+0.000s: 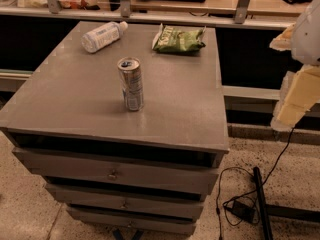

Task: Knock redbull can over

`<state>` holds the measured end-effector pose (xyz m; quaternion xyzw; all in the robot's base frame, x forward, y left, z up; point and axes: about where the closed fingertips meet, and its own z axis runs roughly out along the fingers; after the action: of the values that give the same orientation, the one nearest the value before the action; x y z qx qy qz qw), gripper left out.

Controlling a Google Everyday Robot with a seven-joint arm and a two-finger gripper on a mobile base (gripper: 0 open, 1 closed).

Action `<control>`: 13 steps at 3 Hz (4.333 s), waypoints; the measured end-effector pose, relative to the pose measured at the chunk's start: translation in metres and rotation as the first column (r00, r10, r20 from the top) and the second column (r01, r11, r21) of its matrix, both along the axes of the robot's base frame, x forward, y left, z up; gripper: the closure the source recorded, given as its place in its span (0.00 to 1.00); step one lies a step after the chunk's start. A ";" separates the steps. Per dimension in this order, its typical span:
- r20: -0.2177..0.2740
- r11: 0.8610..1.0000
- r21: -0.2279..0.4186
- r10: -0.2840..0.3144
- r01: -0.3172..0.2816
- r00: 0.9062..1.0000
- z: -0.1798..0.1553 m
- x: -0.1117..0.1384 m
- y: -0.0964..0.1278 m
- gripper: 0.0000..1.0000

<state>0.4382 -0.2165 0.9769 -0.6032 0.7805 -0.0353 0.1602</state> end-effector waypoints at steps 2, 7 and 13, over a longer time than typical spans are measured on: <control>0.006 1.000 0.011 -0.001 0.001 1.000 0.002 0.000 0.001 0.00; 0.204 0.712 0.681 0.040 -0.171 0.978 -0.016 0.044 0.125 0.00; 0.260 0.443 0.853 0.101 -0.278 0.960 -0.095 0.119 0.259 0.01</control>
Offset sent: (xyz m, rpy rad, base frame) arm 0.0005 0.0032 0.0000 0.0398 0.0003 -0.0010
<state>0.5574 0.0430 0.8820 -0.5115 0.5965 0.3390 0.5173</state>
